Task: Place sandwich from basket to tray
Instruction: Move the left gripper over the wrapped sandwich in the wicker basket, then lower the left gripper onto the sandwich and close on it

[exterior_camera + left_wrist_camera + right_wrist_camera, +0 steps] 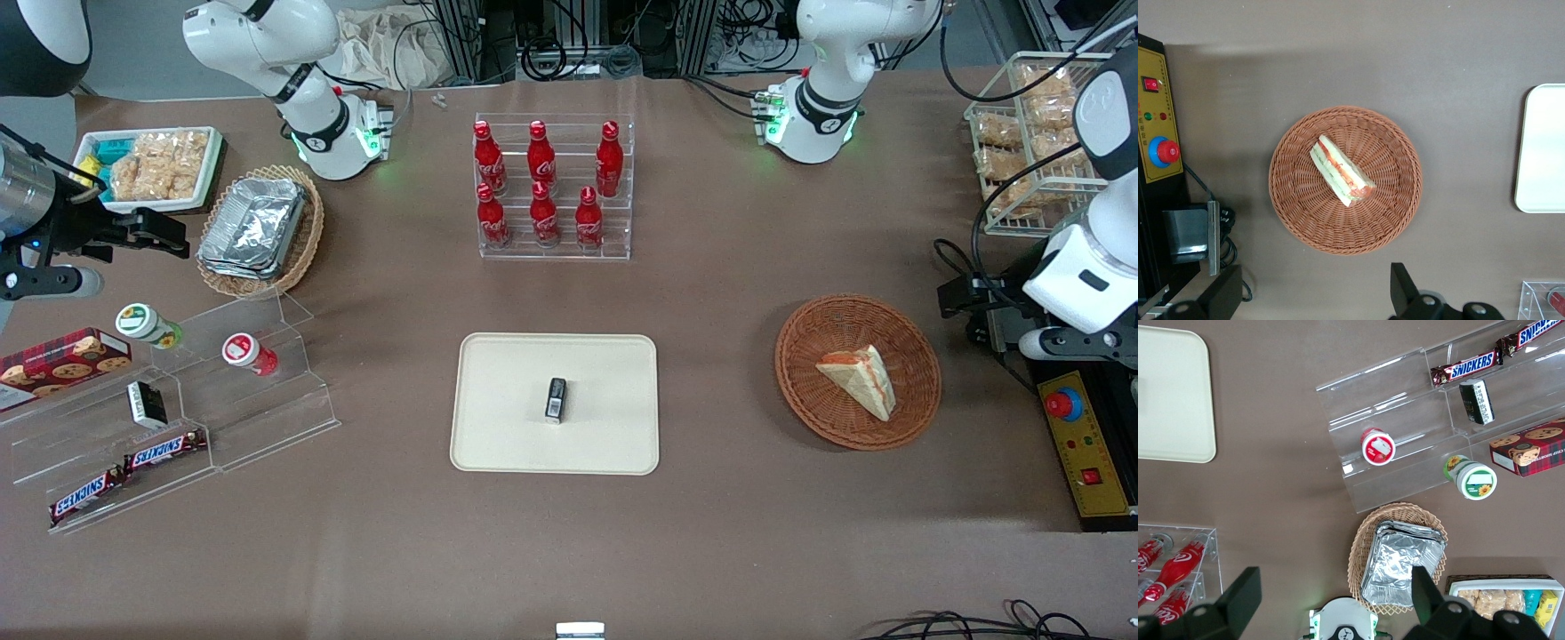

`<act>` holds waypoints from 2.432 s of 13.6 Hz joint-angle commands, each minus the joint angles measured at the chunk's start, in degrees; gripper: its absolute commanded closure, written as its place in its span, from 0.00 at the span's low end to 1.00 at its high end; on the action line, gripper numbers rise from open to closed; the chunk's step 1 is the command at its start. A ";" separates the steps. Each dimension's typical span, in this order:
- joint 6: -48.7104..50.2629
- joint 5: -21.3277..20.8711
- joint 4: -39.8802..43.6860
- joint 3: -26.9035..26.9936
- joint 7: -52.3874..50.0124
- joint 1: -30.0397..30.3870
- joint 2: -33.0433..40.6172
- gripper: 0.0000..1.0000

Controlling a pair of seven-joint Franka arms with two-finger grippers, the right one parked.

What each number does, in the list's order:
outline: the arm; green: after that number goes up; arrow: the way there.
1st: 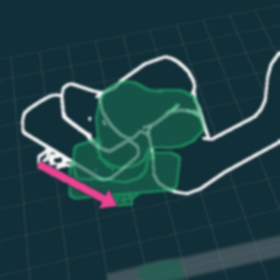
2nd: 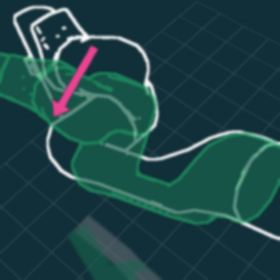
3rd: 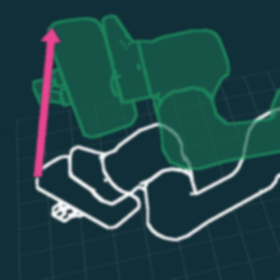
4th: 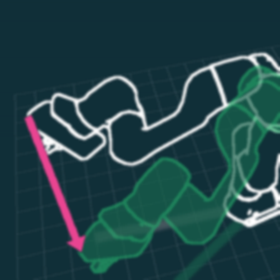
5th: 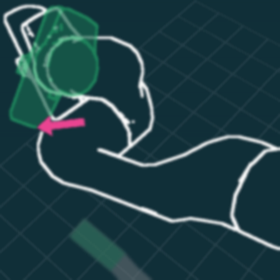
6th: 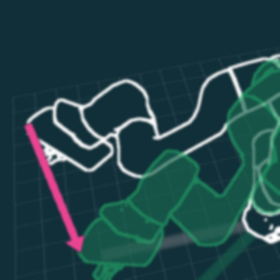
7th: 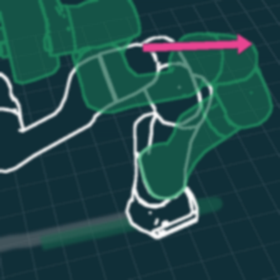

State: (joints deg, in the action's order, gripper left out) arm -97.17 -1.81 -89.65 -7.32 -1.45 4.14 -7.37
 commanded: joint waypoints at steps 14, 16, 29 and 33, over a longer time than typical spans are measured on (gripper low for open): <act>-14.25 1.02 -12.20 -0.59 -30.41 2.19 -2.91 0.00; -21.62 0.75 -17.29 -0.59 -35.43 2.19 -3.18 0.00; -35.36 0.84 -23.29 -0.50 -49.96 2.19 -11.70 0.00; -37.30 0.84 -24.26 -0.59 -50.40 2.19 -12.76 0.00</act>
State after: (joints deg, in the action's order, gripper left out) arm -132.29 -1.73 -112.57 -7.44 -50.74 5.90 -20.12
